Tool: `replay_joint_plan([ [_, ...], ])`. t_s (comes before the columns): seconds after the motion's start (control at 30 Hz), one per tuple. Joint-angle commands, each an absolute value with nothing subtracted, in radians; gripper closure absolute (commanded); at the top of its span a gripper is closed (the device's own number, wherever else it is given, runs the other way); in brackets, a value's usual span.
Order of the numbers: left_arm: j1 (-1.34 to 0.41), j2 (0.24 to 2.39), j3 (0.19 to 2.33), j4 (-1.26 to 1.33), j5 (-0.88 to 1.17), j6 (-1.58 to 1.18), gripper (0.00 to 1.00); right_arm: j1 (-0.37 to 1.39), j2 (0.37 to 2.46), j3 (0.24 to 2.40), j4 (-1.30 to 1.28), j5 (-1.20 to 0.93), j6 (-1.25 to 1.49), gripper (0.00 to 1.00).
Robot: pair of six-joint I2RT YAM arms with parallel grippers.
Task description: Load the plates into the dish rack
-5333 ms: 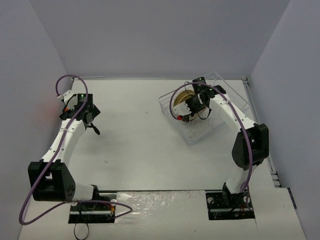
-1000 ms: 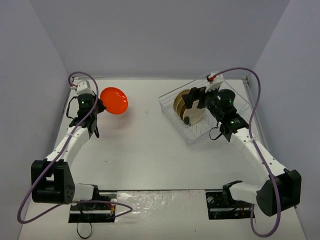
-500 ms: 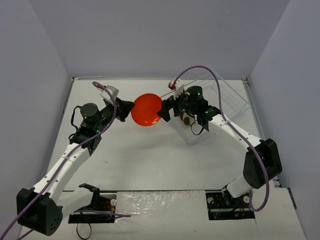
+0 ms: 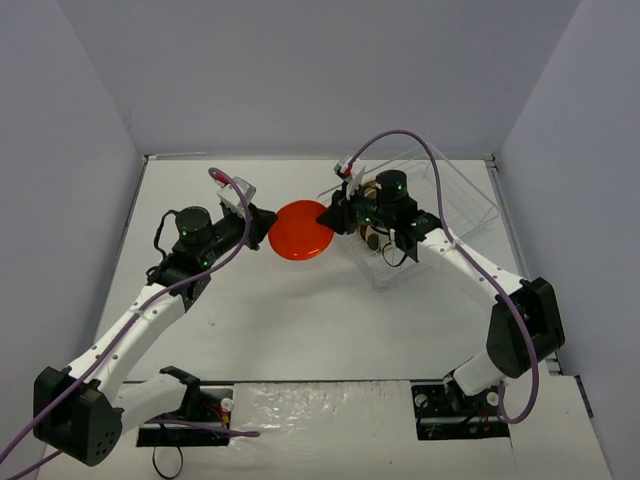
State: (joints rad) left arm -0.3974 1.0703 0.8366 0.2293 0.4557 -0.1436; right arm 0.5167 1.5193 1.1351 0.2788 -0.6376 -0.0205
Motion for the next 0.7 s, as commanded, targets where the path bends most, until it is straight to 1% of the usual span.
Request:
replay_joint_plan([
  [0.0,-0.408,1.069,0.921,0.3,0.459,-0.145,1.0,0.52,1.465,1.169,0.356,-0.683,-0.04,1.0],
  [0.07,-0.408,1.071,0.929,0.291,0.435,-0.14,1.0,0.52,1.456,1.171,0.352,-0.672,-0.053,1.0],
  [0.1,-0.408,1.075,0.937,0.28,0.429,-0.137,0.92,0.519,1.45,1.173,0.348,-0.657,-0.06,1.0],
  [0.13,-0.408,1.079,0.944,0.269,0.424,-0.137,0.8,0.519,1.444,1.176,0.342,-0.642,-0.068,1.0],
  [0.17,-0.408,1.08,0.95,0.261,0.415,-0.137,0.65,0.52,1.438,1.182,0.331,-0.627,-0.087,1.0],
  [0.23,-0.408,1.083,0.959,0.248,0.411,-0.139,0.65,0.518,1.42,1.19,0.32,-0.588,-0.126,1.0],
  [0.27,-0.408,1.082,0.959,0.25,0.413,-0.136,0.63,0.515,1.413,1.195,0.323,-0.564,-0.138,1.0],
  [0.3,-0.408,1.08,0.959,0.25,0.417,-0.136,0.55,0.514,1.404,1.2,0.323,-0.546,-0.155,1.0],
  [0.33,-0.408,1.077,0.962,0.247,0.413,-0.141,0.44,0.514,1.399,1.214,0.317,-0.527,-0.168,1.0],
  [0.43,-0.407,1.06,0.963,0.212,0.336,-0.146,0.03,0.506,1.378,1.259,0.255,-0.404,-0.299,1.0],
  [0.53,-0.405,1.031,0.957,0.171,0.213,-0.152,0.03,0.456,1.337,1.312,0.216,-0.395,-0.493,1.0],
  [0.67,-0.405,1.01,0.942,0.134,0.086,-0.166,0.03,0.336,1.331,1.44,0.111,-0.478,-0.613,1.0],
])
